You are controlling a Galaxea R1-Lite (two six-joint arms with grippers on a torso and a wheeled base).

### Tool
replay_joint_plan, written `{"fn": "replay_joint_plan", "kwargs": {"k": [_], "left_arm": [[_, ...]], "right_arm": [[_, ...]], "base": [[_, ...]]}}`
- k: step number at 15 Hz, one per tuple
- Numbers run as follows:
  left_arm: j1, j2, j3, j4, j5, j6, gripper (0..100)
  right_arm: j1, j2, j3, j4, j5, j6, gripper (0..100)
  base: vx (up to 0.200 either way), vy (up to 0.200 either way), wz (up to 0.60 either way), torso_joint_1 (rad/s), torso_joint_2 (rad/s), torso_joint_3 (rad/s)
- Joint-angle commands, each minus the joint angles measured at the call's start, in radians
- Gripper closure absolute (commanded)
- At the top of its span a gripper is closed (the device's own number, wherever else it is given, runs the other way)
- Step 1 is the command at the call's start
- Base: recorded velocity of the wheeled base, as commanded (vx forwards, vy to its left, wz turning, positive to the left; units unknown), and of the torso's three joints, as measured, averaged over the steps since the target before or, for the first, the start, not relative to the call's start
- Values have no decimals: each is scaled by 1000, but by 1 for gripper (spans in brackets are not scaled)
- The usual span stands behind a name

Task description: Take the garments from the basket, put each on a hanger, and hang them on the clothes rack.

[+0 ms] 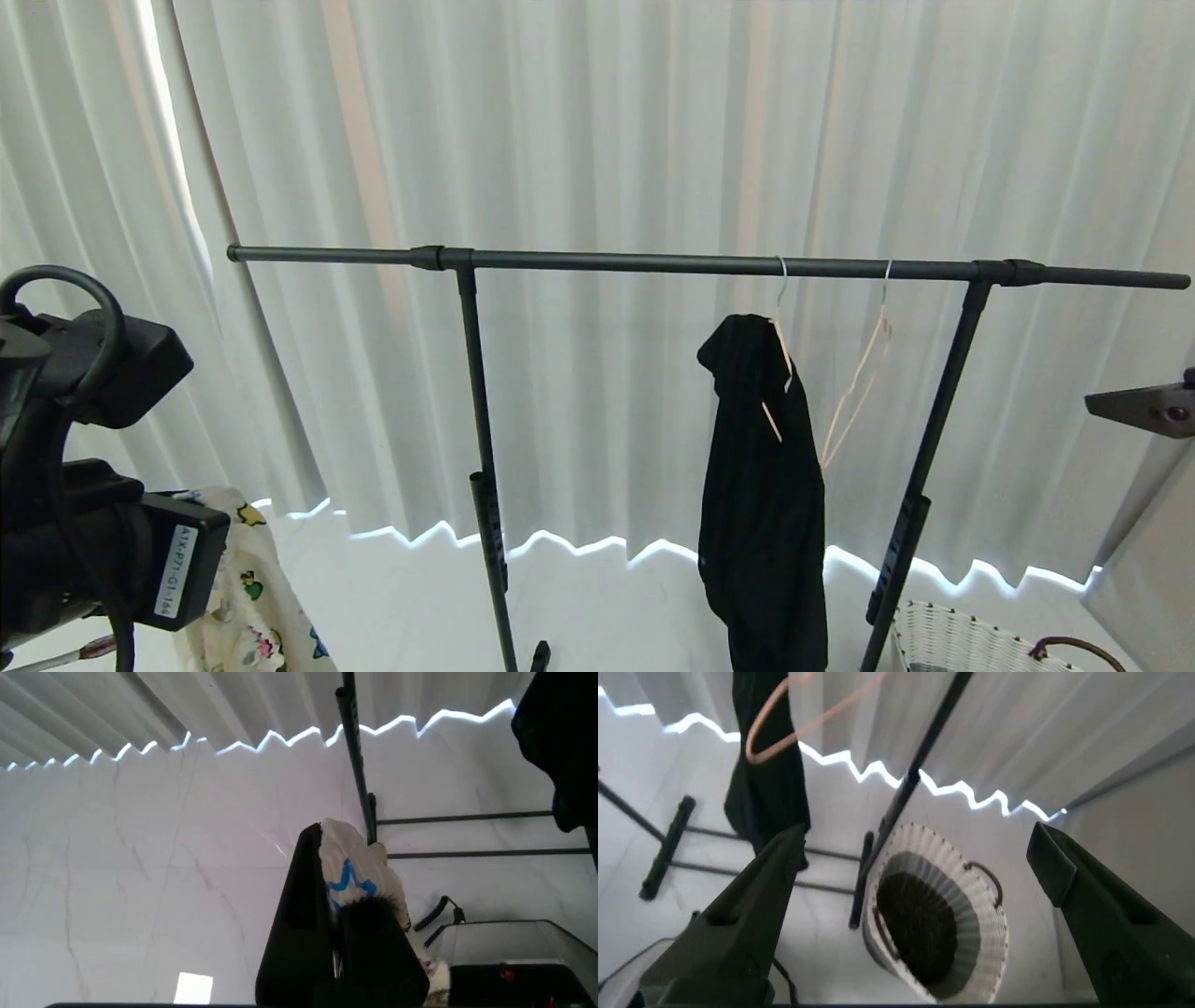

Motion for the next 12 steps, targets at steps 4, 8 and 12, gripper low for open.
{"fn": "replay_joint_plan", "kwargs": {"k": [4,8,12], "left_arm": [[-49,43,-42,0,2,-2,100],[-75,74,-74,0,4,-2,100],[-78,71,-68,-2,7,-5,100]], "right_arm": [[-8,74,36,-69,-9,2,0],[-3,150,41,-112,-9,40,0],[25,246,39,-172,-14,229,0]], "base": [[200,0,0,6,-5,1],[200,0,0,5,2,0],[50,0,0,2,2,-2]]}}
